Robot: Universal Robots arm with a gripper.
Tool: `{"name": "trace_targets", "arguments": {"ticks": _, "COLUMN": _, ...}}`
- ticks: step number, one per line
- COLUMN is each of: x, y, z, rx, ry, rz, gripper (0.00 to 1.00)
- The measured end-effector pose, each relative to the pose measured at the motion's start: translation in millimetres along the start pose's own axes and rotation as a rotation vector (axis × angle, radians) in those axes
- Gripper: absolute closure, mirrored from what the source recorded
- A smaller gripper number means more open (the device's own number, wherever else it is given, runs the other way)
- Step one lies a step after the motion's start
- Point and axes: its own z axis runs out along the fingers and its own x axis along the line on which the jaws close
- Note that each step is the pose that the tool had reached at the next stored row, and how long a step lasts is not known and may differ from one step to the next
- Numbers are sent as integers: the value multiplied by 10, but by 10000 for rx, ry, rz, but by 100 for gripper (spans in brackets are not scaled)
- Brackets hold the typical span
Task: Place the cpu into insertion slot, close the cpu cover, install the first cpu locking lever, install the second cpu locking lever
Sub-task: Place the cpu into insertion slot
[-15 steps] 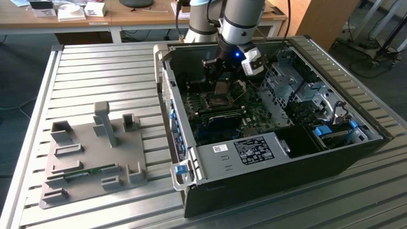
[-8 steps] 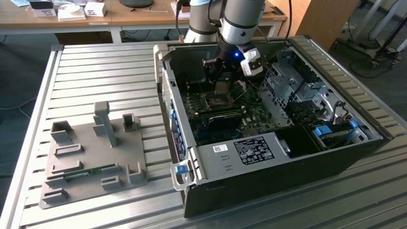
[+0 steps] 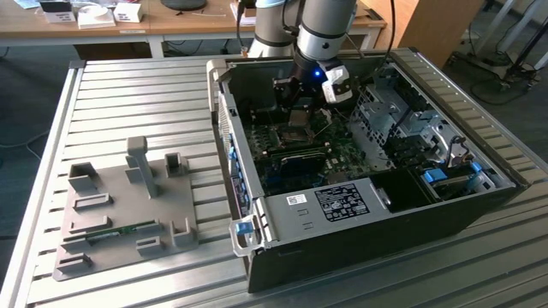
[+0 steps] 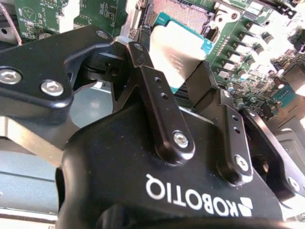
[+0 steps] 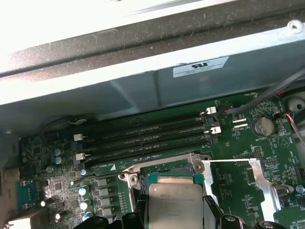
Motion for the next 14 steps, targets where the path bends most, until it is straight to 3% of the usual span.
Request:
{"name": "trace_targets", "arguments": {"ticks": 3, "x": 0, "y": 0, "z": 0, "rx": 0, "ry": -6, "rz": 52, "gripper": 46}}
{"name": "trace_targets", "arguments": {"ticks": 6, "x": 0, "y": 0, "z": 2, "rx": 0, "ry": -46, "rz": 483, "gripper": 46}}
{"name": "trace_targets", "arguments": {"ticks": 11, "x": 0, "y": 0, "z": 2, "rx": -1, "ry": -54, "rz": 561, "gripper": 46}}
{"name": "trace_targets", "arguments": {"ticks": 14, "x": 1, "y": 0, "z": 4, "rx": -2, "ry": -94, "rz": 970, "gripper": 46}}
